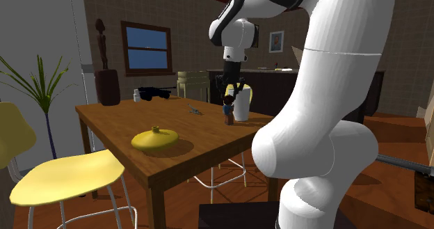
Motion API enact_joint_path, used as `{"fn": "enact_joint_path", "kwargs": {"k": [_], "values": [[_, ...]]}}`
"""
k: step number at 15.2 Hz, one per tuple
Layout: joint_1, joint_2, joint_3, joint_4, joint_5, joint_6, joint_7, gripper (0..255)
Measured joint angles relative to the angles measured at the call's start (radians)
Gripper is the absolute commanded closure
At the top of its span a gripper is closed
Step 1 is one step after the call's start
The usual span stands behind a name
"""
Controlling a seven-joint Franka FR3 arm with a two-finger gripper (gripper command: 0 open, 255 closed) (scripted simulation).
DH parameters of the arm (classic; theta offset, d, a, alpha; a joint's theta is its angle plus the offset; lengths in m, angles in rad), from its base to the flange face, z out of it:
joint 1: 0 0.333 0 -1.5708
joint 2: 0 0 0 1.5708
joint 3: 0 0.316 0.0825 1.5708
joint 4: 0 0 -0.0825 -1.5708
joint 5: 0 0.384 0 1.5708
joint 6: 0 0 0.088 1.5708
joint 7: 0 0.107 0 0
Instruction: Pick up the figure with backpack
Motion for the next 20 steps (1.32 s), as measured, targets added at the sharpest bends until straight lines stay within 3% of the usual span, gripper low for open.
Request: {"fn": "enact_joint_path", "kwargs": {"k": [5, 20], "values": [[0.002, -0.011, 0.003, -0.016, 0.002, 0.014, 0.003, 255], [-0.002, 0.005, -0.004, 0.146, -0.004, -0.179, 0.014, 255]]}}
